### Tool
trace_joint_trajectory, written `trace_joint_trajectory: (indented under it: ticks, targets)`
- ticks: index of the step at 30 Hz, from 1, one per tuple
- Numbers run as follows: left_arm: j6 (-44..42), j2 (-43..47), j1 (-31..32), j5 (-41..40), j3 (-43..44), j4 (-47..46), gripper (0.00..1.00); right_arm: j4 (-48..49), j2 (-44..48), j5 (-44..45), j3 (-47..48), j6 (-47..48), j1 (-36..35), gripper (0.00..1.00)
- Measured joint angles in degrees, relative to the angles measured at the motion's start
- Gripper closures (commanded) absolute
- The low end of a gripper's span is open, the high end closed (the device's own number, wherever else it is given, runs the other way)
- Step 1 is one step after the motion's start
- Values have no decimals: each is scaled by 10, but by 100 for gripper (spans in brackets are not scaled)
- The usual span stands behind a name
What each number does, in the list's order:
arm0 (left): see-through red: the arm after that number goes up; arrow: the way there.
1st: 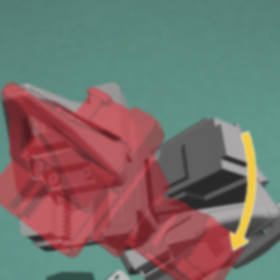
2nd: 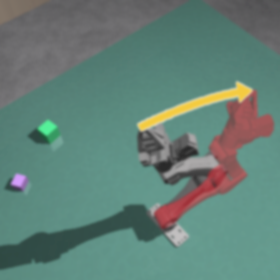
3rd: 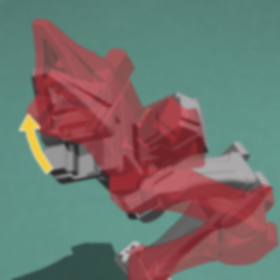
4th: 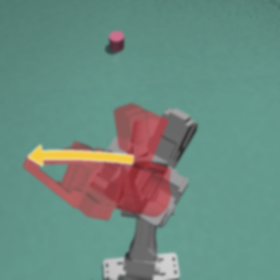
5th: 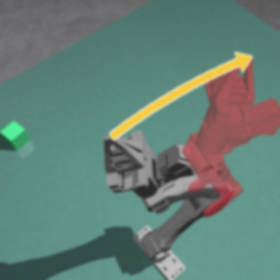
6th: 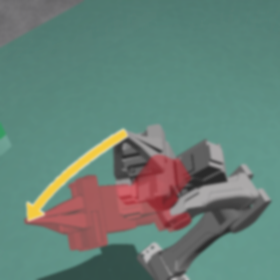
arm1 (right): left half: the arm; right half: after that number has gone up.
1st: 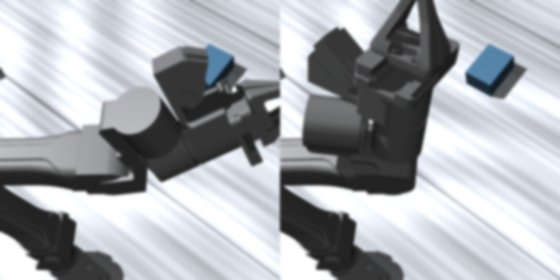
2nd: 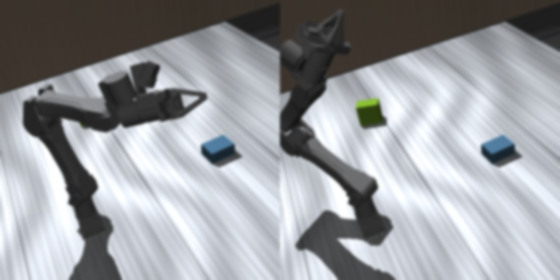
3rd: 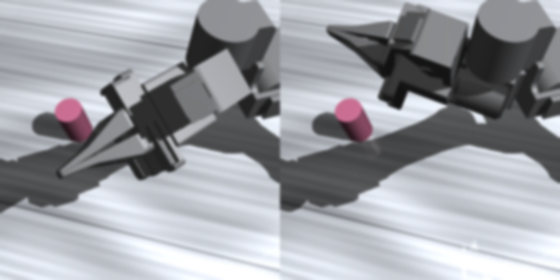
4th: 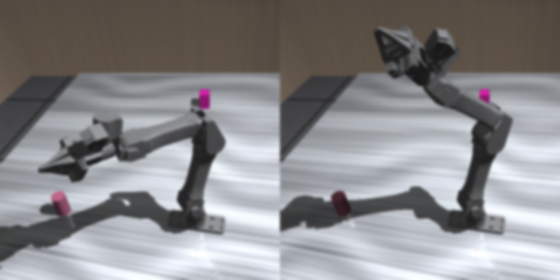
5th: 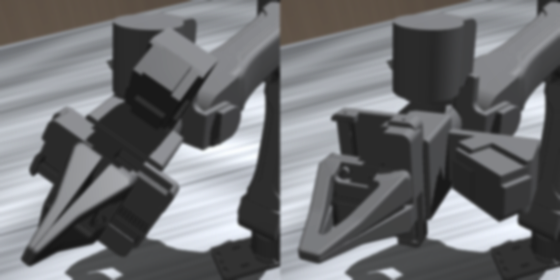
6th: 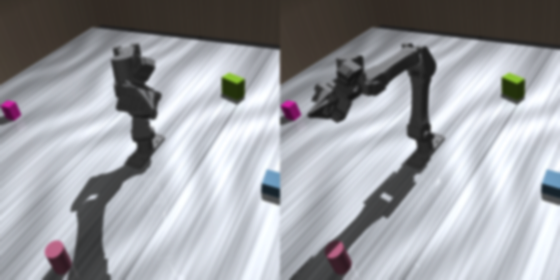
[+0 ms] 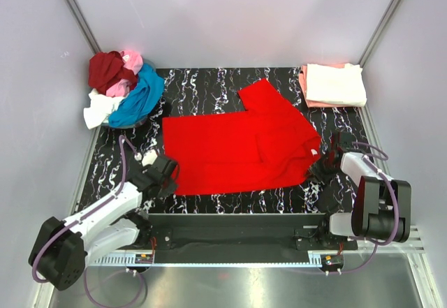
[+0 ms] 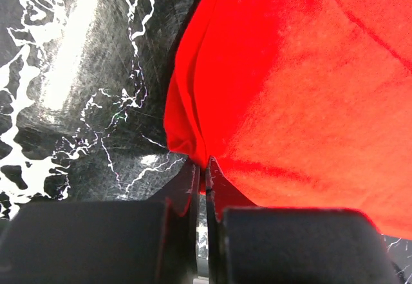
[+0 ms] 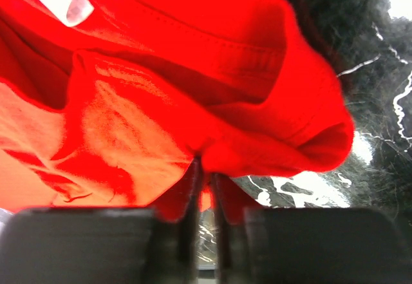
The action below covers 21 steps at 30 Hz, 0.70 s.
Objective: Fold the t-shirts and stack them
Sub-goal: Fold the tshirt
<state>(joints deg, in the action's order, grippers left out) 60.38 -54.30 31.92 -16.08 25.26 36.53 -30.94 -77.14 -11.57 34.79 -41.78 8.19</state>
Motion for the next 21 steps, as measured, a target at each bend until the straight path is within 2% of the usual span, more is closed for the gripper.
trace_joint_trajectory:
  ticks: [2, 4, 16, 21]
  targets:
    - [-2, 7, 4, -5, 2, 8, 100, 2, 5, -1, -5, 1, 0, 96]
    - [-2, 21, 8, -7, 7, 20, 100, 0, 15, -2, -10, 1, 0, 98]
    - [14, 148, 12, -6, 63, 135, 100, -109, 174, -11, -8, 0, 0, 95]
    - [25, 188, 12, 2, 78, 191, 94, -172, 246, -24, -7, -8, -1, 89]
